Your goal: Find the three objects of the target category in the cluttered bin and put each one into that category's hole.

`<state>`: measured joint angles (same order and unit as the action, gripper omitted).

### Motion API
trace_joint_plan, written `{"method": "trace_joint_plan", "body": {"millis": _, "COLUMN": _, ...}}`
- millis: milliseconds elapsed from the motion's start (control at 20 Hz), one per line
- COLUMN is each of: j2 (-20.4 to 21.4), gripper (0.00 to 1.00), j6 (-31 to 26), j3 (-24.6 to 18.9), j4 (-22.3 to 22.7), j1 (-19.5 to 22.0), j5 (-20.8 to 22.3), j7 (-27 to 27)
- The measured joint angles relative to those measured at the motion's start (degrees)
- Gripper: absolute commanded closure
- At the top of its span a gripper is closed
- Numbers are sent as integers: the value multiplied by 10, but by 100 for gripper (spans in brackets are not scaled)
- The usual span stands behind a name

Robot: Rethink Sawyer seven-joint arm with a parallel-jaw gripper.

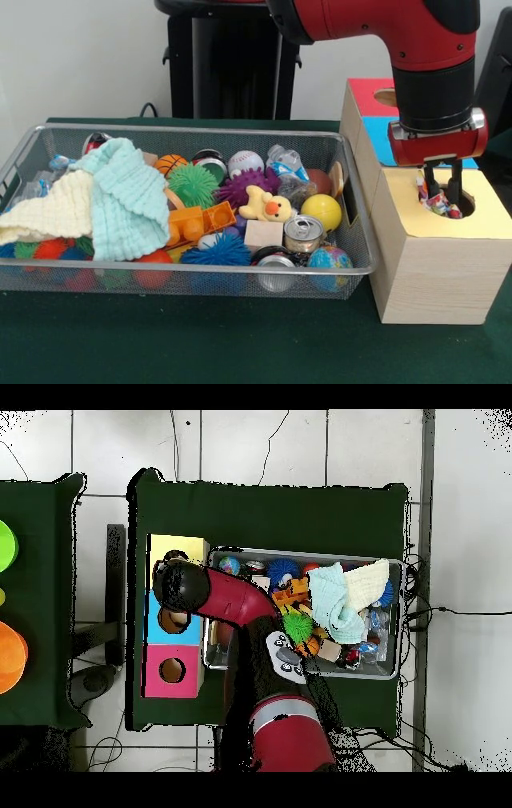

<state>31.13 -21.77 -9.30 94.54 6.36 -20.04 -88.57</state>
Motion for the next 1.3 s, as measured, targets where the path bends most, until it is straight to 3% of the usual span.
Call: {"method": "trace_joint_plan", "body": {"millis": 1300, "j2": 43, "gripper": 0, "j6": -13, "j3": -18, "j4": 39, "j1": 16, "j5": 1, "j7": 0}}
